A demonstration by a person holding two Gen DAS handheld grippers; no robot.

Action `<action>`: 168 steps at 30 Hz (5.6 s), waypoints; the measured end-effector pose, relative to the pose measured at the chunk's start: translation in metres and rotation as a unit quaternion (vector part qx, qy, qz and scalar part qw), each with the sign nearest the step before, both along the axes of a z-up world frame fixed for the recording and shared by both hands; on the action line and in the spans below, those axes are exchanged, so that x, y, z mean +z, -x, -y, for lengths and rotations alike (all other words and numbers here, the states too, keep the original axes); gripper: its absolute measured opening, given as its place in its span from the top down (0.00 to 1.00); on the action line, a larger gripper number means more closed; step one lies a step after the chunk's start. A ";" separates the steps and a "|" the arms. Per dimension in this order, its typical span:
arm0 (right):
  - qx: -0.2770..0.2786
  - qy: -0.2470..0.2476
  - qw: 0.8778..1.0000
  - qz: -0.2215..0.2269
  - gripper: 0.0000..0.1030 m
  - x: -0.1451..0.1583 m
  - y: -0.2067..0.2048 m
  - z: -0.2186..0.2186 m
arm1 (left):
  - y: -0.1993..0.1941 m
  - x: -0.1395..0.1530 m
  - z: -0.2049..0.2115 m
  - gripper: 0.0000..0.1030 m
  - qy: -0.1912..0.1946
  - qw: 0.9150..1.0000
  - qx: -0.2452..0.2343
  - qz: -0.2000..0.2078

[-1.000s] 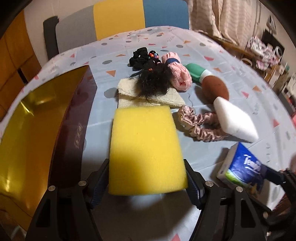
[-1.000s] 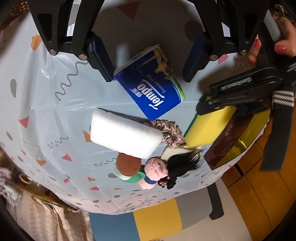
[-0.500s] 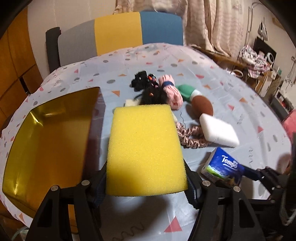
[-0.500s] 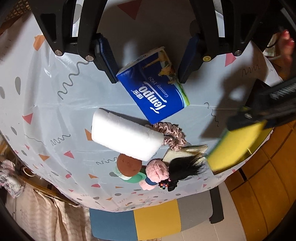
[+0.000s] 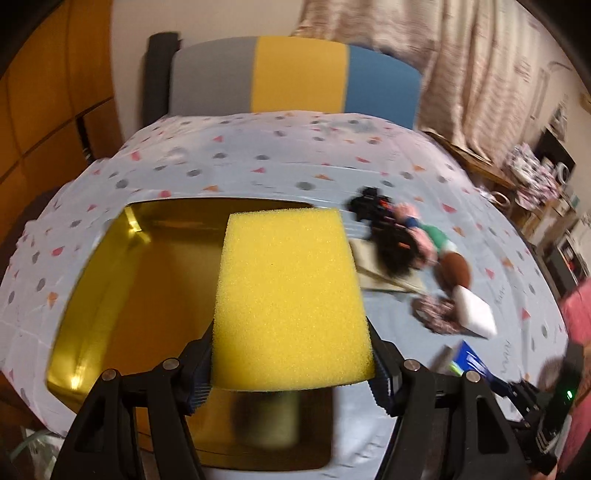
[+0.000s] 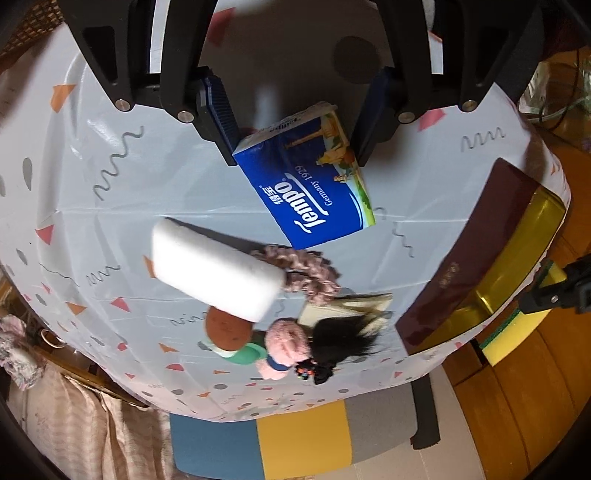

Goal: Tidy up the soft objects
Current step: 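Lower the yellow sponge into the gold tray and open the left tool, then place the tissue pack into the gold tray and open the right tool, then grasp the white foam block with the right tool, then grasp the pink satin scrunchie with the left tool while the right tool lifts the white block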

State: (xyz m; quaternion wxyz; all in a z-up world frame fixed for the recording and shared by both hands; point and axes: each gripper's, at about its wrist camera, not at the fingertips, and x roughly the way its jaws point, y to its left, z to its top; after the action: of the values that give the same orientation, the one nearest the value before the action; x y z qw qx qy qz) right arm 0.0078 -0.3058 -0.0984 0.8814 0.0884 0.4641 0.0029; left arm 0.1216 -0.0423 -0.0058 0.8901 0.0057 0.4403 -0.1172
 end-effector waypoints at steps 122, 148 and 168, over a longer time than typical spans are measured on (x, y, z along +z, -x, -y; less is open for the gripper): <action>0.148 -0.019 0.987 -0.057 0.05 0.007 -0.119 0.081 | 0.108 -0.029 0.057 0.26 -0.004 0.993 -0.116 -0.008; -0.051 -0.041 0.997 -0.037 0.34 -0.005 -0.036 0.128 | 0.053 -0.048 0.152 0.26 -0.007 0.992 -0.114 -0.054; -0.093 -0.011 0.995 0.025 0.32 -0.009 0.007 0.094 | -0.034 -0.096 0.226 0.28 -0.021 0.991 -0.086 -0.103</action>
State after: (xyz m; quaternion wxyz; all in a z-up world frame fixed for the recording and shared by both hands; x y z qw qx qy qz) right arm 0.0004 -0.4001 -0.1073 0.8880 0.1403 0.4320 -0.0719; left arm 0.1560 -0.2683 -0.1020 0.8263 0.0497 0.5301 -0.1839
